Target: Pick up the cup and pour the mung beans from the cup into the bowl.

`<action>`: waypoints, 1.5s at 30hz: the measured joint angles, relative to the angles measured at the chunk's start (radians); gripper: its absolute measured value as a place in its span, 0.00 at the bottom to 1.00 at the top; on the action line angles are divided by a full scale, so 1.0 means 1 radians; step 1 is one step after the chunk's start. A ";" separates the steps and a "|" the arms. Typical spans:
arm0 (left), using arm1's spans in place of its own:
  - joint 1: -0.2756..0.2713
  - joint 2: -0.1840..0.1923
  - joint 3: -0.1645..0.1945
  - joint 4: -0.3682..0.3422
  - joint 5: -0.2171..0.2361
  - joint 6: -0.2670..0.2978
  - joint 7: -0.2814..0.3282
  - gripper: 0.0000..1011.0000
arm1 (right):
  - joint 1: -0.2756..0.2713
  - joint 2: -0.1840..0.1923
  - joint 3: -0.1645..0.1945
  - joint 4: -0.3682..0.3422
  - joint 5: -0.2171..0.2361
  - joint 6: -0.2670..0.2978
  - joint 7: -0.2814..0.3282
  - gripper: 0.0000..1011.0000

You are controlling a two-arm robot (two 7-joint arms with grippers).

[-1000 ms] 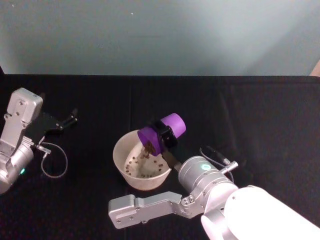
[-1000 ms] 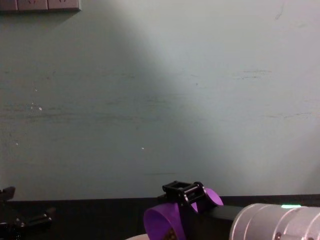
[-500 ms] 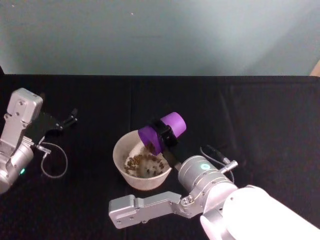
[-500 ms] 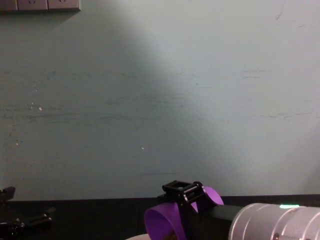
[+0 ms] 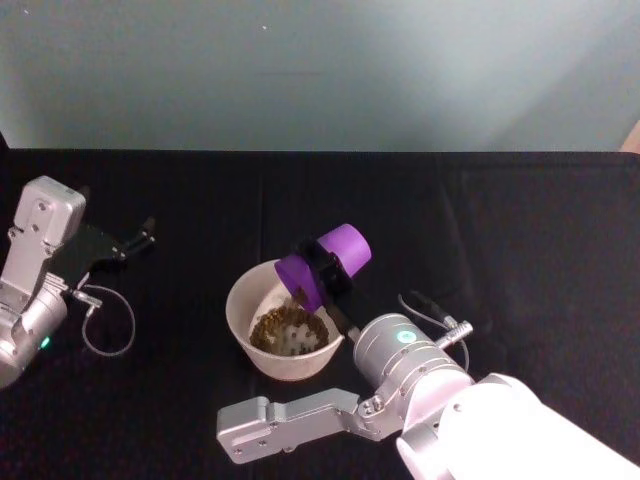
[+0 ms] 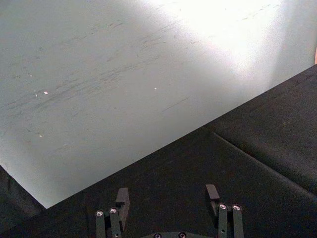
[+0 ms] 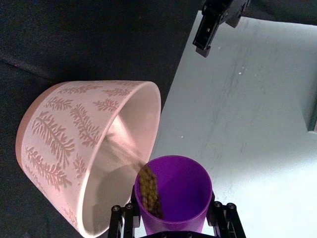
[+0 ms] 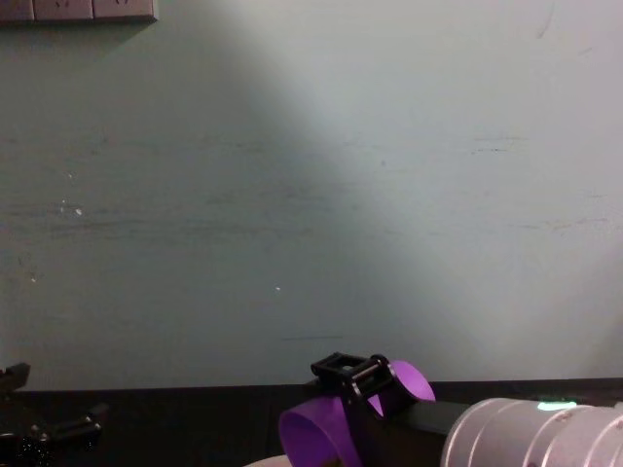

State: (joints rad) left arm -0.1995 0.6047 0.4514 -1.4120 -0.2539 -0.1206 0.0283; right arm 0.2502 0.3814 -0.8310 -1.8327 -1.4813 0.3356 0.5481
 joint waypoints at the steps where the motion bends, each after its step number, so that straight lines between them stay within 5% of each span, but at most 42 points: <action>1: 0.000 0.000 0.000 0.000 0.000 0.000 0.000 0.99 | 0.001 0.001 -0.002 -0.001 -0.005 0.000 0.003 0.72; 22: 0.000 0.000 0.000 0.000 0.000 0.000 0.000 0.99 | 0.027 0.015 -0.036 -0.006 -0.095 -0.005 0.037 0.72; 45: 0.000 0.000 0.000 0.000 0.000 0.000 0.000 0.99 | 0.092 0.035 -0.121 -0.008 -0.259 -0.047 0.143 0.72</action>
State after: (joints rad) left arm -0.1995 0.6047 0.4514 -1.4120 -0.2539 -0.1205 0.0283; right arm 0.3421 0.4165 -0.9524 -1.8404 -1.7399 0.2887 0.6913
